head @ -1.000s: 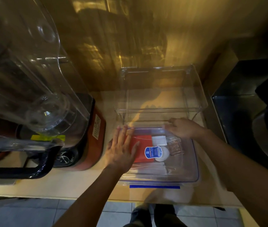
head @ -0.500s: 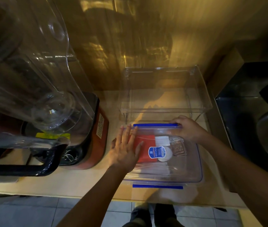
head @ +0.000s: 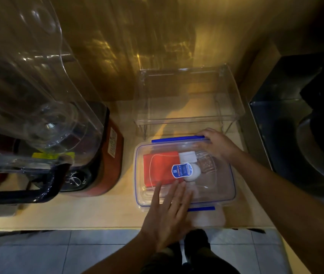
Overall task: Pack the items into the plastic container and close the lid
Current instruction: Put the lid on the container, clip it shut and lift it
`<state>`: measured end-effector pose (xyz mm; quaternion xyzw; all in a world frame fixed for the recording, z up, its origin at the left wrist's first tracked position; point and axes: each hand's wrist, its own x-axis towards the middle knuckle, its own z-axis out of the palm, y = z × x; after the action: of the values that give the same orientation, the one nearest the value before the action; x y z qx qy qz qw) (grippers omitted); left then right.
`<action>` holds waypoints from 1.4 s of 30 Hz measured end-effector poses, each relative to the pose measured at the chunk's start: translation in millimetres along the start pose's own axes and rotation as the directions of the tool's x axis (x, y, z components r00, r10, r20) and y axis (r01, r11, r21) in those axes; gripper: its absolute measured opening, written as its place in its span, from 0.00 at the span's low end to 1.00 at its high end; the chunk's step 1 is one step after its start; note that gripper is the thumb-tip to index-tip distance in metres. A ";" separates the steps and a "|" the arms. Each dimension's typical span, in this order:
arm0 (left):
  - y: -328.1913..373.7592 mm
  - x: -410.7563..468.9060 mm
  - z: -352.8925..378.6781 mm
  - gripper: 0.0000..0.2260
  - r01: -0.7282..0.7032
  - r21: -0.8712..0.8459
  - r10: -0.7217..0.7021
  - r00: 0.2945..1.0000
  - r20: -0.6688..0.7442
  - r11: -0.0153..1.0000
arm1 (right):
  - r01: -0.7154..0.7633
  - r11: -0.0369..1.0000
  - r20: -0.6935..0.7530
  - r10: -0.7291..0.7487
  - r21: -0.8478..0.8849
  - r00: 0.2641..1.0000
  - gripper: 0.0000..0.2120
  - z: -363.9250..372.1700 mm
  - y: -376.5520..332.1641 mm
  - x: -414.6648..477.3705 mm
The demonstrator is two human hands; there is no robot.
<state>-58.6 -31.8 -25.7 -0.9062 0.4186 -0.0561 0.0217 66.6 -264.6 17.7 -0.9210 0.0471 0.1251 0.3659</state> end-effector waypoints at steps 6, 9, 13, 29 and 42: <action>-1.8 -0.1 -7.6 0.27 -0.014 0.193 0.001 0.998 0.065 0.981 | 0.001 1.000 -0.010 -0.001 0.007 1.000 0.20 -0.2 -1.3 -4.5; 0.3 0.6 -23.4 0.31 -0.037 0.130 0.023 0.994 0.104 0.991 | -0.006 1.000 -0.010 0.006 0.019 1.000 0.22 -0.7 -3.3 -7.2; -9.9 2.6 -46.8 0.34 -0.128 0.052 0.119 0.982 0.147 0.990 | -0.023 0.999 -0.005 0.024 0.038 1.000 0.22 -1.8 -4.9 -12.0; -11.2 78.9 -36.2 0.34 -0.385 -0.275 0.434 0.889 0.146 0.881 | -0.015 1.000 0.045 0.014 0.008 0.999 0.22 -0.7 -2.6 -12.6; -21.0 79.6 -35.9 0.29 -0.396 -0.365 0.479 0.860 0.174 0.843 | 0.162 0.935 0.211 -0.097 -0.315 0.973 0.26 28.3 -45.6 18.0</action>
<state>4.2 -78.5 18.4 -0.7763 0.6127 0.1367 -0.0575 86.5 -212.0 23.2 -0.9539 -0.0712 0.1951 0.2169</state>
